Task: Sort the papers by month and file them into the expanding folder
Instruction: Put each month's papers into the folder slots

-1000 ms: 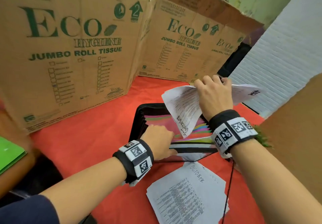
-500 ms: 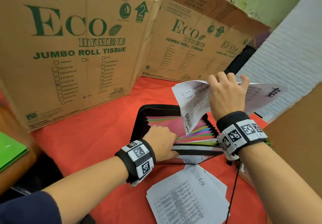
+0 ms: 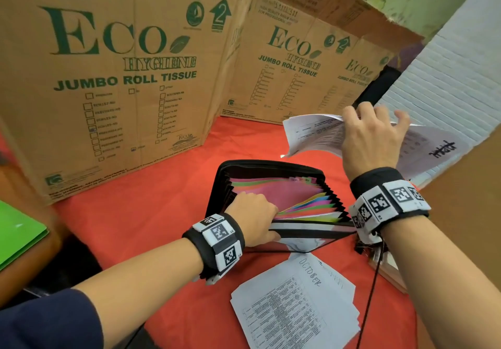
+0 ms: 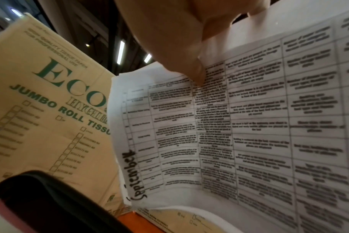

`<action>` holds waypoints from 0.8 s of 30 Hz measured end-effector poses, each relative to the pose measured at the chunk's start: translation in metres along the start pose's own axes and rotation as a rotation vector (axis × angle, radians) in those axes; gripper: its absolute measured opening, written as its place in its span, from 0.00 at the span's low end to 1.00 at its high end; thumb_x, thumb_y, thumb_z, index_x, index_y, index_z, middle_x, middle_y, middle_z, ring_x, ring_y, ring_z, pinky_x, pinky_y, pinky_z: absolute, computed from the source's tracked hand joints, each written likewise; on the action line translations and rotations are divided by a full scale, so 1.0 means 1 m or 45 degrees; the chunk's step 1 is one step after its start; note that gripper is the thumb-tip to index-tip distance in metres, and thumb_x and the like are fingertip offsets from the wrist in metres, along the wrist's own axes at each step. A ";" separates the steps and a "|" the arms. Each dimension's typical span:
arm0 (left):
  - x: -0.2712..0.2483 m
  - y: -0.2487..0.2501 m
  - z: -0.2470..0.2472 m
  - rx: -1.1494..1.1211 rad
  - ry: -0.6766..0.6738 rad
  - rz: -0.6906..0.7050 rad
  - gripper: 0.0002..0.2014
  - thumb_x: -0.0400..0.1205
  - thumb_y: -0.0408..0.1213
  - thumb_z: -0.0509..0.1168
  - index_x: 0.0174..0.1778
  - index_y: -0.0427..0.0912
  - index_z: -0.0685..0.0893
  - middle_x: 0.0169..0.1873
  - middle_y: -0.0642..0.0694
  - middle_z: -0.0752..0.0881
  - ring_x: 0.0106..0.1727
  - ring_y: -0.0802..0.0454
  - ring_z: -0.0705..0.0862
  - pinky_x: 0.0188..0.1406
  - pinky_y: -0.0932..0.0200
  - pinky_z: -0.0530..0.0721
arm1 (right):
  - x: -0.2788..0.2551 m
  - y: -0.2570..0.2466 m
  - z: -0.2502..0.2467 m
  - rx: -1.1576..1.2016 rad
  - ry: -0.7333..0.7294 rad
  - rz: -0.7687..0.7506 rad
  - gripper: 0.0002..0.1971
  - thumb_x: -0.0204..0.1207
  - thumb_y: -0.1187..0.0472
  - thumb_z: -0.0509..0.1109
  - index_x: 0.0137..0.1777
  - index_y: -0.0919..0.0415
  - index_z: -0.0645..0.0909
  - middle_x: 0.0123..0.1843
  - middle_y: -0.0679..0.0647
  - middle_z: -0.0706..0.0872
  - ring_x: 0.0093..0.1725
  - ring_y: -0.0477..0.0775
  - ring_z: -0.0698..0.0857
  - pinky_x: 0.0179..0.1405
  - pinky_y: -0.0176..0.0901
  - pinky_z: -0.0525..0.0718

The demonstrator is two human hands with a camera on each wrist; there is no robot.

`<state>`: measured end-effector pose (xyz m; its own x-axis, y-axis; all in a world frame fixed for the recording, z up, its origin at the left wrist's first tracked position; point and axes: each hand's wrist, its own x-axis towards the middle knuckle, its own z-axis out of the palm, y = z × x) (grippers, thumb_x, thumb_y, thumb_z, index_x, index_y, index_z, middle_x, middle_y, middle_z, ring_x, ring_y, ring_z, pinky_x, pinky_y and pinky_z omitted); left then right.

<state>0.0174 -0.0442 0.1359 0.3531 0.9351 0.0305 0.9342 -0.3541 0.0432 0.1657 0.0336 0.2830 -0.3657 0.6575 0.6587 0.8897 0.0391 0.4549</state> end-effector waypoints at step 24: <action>-0.011 0.006 -0.010 0.005 0.027 -0.009 0.22 0.81 0.59 0.62 0.51 0.42 0.84 0.48 0.42 0.86 0.48 0.38 0.86 0.36 0.53 0.70 | -0.019 -0.057 0.023 0.201 -0.625 -0.625 0.15 0.76 0.72 0.58 0.55 0.54 0.79 0.45 0.48 0.78 0.56 0.57 0.79 0.69 0.65 0.66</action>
<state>0.0184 -0.0572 0.1454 0.3450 0.9372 0.0516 0.9370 -0.3471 0.0396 0.1283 0.0363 0.2308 -0.6024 0.7974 0.0373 0.6963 0.5020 0.5130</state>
